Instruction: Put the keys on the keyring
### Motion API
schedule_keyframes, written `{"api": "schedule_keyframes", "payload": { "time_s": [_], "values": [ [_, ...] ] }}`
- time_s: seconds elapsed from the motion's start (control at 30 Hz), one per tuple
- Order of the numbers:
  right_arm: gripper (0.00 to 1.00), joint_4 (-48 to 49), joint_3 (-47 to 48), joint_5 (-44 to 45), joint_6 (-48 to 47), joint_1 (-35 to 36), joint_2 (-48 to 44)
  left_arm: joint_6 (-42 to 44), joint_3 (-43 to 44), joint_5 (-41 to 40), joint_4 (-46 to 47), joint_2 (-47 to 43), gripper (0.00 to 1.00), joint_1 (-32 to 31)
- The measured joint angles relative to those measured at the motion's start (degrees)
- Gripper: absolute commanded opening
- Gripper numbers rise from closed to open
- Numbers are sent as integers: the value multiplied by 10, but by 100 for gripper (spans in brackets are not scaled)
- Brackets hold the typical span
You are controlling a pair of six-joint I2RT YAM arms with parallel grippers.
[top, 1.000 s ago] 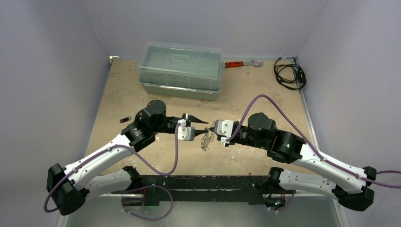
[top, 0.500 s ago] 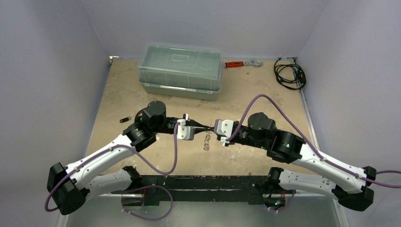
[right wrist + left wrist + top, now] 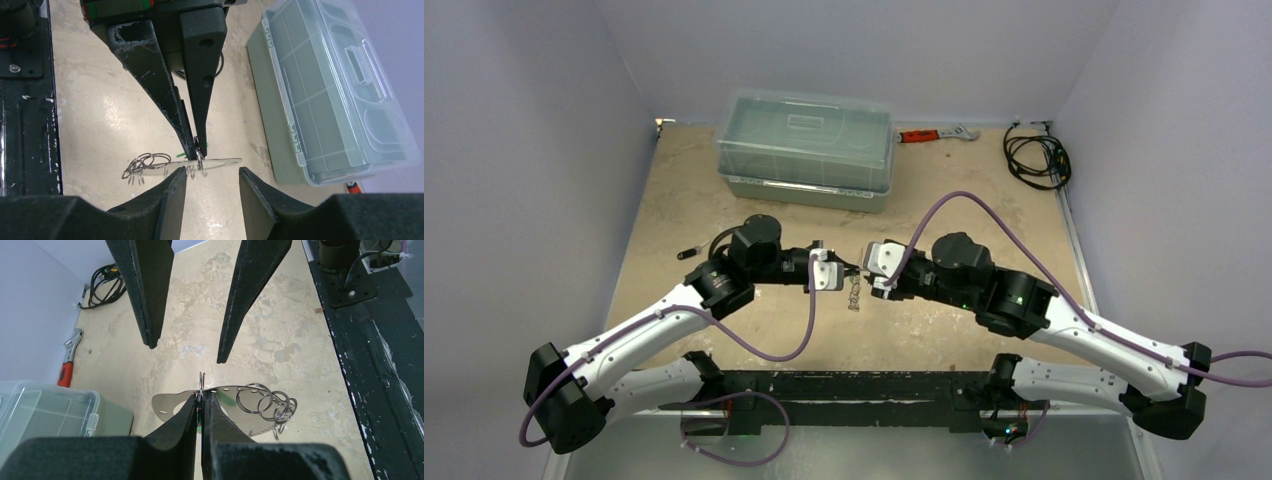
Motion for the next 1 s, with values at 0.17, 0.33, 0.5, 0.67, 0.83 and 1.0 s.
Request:
{"api": "schedule_keyframes", "payload": {
  "time_s": [0.17, 0.33, 0.5, 0.67, 0.83, 1.0],
  "values": [
    [42, -2, 9, -1, 0, 0, 26, 3, 0, -5, -5, 0, 0, 0],
    [34, -1, 11, -1, 0, 0, 44, 2, 0, -5, -4, -3, 0, 0],
    [23, 3, 15, -1, -2, 0, 57, 2, -4, -5, -3, -12, 0, 0],
    [19, 4, 15, -1, -2, 0, 60, 2, -4, -5, -4, -17, 0, 0],
    [11, 7, 17, -3, -2, 0, 68, 2, -4, -7, -7, -19, 0, 4],
    [0, 7, 17, -14, -6, 0, 75, 2, -4, -12, -13, -19, 0, 6]
  ]
}}
